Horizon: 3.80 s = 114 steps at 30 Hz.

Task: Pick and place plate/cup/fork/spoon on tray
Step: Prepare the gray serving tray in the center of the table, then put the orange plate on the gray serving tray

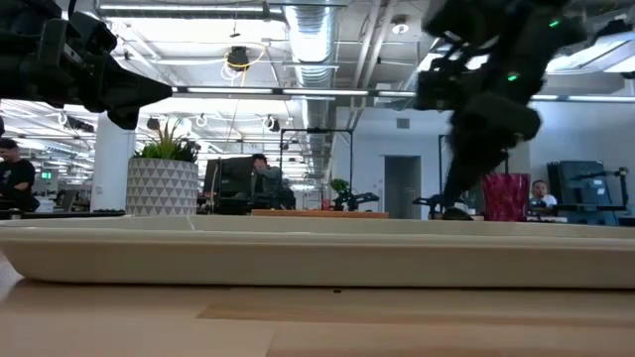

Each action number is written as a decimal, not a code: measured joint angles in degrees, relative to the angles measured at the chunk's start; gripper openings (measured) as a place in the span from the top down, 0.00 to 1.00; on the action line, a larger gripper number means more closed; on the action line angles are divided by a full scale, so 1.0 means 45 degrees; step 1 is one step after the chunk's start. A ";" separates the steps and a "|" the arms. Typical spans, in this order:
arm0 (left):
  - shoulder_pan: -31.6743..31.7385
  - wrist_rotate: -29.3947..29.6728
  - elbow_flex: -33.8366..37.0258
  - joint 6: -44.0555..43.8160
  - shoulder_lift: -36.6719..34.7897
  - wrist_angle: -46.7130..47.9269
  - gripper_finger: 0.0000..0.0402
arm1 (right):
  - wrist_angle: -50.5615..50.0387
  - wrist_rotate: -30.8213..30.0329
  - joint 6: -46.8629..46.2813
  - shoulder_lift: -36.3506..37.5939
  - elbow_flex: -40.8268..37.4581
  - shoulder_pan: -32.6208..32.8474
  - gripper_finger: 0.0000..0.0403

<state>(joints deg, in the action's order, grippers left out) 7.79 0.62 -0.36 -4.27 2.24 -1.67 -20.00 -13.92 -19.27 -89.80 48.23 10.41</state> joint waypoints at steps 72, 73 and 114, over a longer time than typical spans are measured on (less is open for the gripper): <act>-0.3007 -0.0010 -0.0088 -0.1012 0.4476 0.0225 1.00 | -0.6418 0.4238 -0.9924 0.0468 -0.0583 0.6589 0.97; -0.3019 -0.0028 -0.0155 -0.1163 0.4750 0.0382 1.00 | -0.6279 0.4242 -0.9977 0.0369 -0.0583 0.6632 0.97; -0.2142 0.4105 -0.2351 -0.2798 1.1409 0.0967 1.00 | -0.5441 0.3191 -0.9592 0.1665 0.0067 0.6771 0.97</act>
<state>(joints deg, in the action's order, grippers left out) -1.85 19.09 -10.94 -16.86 53.58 2.68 -44.49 0.44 -62.43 -82.31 48.53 40.88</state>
